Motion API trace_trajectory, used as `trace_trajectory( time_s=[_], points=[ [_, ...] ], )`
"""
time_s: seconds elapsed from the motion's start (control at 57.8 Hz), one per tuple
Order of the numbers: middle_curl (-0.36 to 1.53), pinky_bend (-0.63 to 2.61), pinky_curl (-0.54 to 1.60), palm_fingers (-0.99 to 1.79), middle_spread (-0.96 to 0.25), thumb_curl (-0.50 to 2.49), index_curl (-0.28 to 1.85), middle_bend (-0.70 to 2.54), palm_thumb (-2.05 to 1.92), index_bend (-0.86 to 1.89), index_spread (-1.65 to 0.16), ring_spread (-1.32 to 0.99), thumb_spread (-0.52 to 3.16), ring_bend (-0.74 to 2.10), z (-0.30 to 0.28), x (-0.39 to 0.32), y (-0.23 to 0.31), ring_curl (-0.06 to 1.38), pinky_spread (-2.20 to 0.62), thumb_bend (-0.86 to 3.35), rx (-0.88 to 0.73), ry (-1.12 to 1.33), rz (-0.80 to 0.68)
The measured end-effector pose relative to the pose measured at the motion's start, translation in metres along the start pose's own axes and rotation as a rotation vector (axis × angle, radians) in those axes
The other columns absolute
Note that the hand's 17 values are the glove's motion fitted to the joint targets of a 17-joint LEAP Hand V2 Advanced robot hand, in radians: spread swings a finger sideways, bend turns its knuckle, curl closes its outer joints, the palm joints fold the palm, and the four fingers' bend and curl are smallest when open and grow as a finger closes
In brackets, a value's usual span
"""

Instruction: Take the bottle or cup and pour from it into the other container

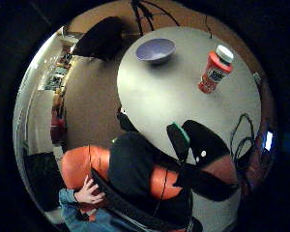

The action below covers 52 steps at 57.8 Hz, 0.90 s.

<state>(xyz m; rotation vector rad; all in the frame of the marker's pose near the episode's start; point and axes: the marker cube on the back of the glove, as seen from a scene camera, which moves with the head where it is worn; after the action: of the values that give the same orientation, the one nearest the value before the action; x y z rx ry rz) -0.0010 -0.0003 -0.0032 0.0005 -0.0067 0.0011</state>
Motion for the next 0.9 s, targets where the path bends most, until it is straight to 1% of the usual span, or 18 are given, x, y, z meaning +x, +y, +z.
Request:
trace_trajectory(
  time_s=[0.121,0.277,0.502,0.589,0.762,0.848,0.9],
  points=[
    [0.06,0.67,0.23,0.18,-0.07,0.13,0.06,0.15,0.53,0.11,-0.33,0.0,0.7,0.37,-0.013,-0.003,-0.006,0.13,0.18,0.29,-0.009,0.003,0.006],
    [0.12,0.69,0.28,0.12,-0.09,0.16,0.11,0.17,0.56,0.14,-0.4,0.01,0.93,0.41,-0.015,-0.002,-0.011,0.17,0.22,0.23,-0.024,0.005,0.026],
    [0.17,0.72,0.31,0.08,-0.09,0.21,0.15,0.17,0.6,0.14,-0.43,0.01,1.04,0.44,-0.015,0.007,0.004,0.21,0.23,0.14,-0.026,0.003,0.058],
    [0.18,0.72,0.32,0.07,-0.09,0.22,0.17,0.17,0.61,0.15,-0.43,0.01,1.06,0.44,-0.016,0.018,0.01,0.22,0.23,0.11,-0.011,0.002,0.059],
    [0.21,0.73,0.33,0.06,-0.09,0.24,0.19,0.17,0.64,0.14,-0.44,0.01,1.09,0.44,-0.021,0.05,0.024,0.23,0.23,0.05,-0.001,-0.009,0.113],
    [0.22,0.73,0.34,0.05,-0.09,0.25,0.2,0.17,0.65,0.14,-0.44,0.01,1.09,0.45,-0.019,0.062,0.029,0.24,0.24,0.03,0.03,-0.012,0.147],
    [0.23,0.74,0.34,0.05,-0.09,0.25,0.19,0.18,0.65,0.13,-0.44,0.02,1.1,0.45,-0.022,0.07,0.03,0.25,0.24,0.01,0.004,-0.01,0.145]
  ],
)
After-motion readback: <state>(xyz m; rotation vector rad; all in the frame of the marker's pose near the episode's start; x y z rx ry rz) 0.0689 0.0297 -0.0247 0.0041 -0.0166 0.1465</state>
